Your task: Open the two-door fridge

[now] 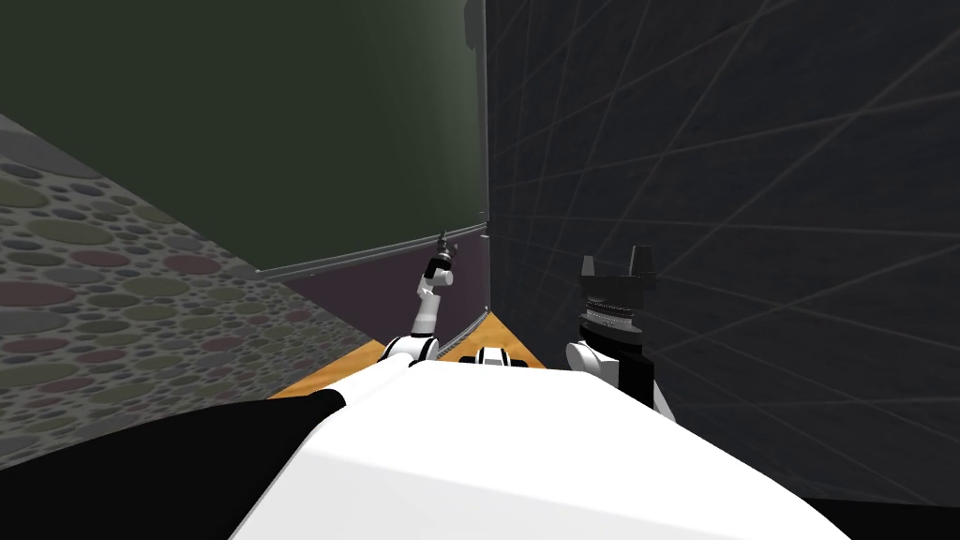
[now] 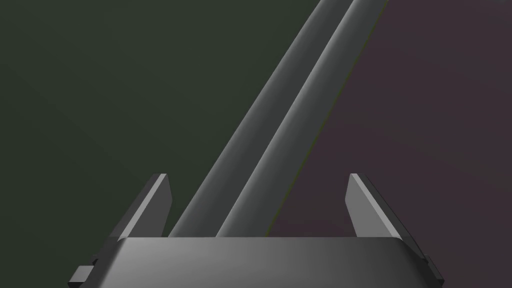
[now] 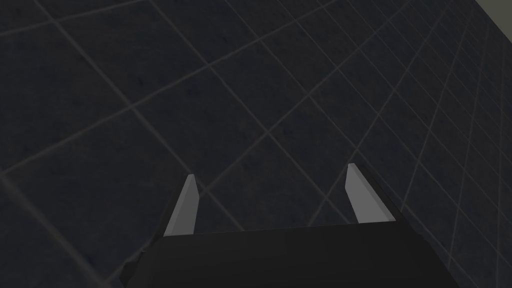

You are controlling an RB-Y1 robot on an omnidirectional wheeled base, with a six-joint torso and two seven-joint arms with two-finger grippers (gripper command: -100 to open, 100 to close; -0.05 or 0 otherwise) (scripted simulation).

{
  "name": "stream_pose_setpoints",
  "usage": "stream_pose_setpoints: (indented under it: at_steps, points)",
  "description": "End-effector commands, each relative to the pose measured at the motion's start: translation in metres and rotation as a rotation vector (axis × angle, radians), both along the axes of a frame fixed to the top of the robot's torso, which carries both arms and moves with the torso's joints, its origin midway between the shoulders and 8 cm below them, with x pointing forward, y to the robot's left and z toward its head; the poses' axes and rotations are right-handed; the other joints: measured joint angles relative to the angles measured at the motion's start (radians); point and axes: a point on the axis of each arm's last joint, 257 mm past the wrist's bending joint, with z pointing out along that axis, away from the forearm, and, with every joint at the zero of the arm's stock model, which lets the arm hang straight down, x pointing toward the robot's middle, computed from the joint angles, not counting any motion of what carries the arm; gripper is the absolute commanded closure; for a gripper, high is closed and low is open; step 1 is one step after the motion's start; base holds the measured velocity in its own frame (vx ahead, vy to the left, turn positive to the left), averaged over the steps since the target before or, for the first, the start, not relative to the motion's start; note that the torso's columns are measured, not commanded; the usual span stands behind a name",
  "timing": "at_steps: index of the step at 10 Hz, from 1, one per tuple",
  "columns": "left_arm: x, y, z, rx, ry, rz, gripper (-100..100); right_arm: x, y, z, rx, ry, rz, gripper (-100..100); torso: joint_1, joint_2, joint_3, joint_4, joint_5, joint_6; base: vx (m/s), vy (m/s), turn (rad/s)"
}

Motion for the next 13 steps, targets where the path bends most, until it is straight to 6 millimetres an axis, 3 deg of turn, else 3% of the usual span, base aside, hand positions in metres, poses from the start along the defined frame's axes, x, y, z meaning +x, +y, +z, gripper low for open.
stream_pose_setpoints:
  at_steps: [1,3,5,6,7,8,13]
  points:
    - [0.02,-0.01,0.001,-0.03,0.046,-0.029,-100,0.0,0.0,0.0,0.0,0.0,0.0,0,0.001,0.001,0.0,0.0,0.0,-0.001,0.001,-0.038,0.05]
    - [0.023,-0.016,0.013,-0.03,0.031,-0.038,-100,0.0,0.0,0.0,0.0,0.0,0.0,0,0.0,-0.003,-0.002,-0.001,0.0,-0.001,0.013,-0.02,-0.008]
    - [0.036,-0.026,0.016,-0.048,0.061,-0.059,-100,0.0,0.0,0.0,0.0,0.0,0.0,0,0.001,-0.005,-0.005,0.0,-0.001,0.001,0.006,-0.026,0.029]
    - [0.045,-0.031,0.007,-0.067,0.104,-0.072,-100,0.0,0.0,0.0,0.0,0.0,0.0,0,0.0,-0.006,-0.005,-0.001,-0.001,0.0,0.012,-0.044,0.038]
    - [0.048,-0.037,0.019,-0.065,0.091,-0.081,-100,0.0,0.0,0.0,0.0,0.0,0.0,0,-0.001,-0.008,-0.006,-0.002,-0.001,0.002,0.02,-0.042,-0.003]
    - [0.055,-0.042,0.014,-0.083,0.127,-0.094,-100,0.0,0.0,0.0,0.0,0.0,0.0,0,-0.001,-0.006,-0.005,-0.002,0.0,0.0,0.012,-0.035,0.046]
    - [0.075,-0.068,0.026,-0.111,0.182,-0.139,-100,0.0,0.0,0.0,0.0,0.0,0.0,0,-0.001,-0.005,-0.004,-0.002,0.0,-0.001,0.012,-0.027,0.014]
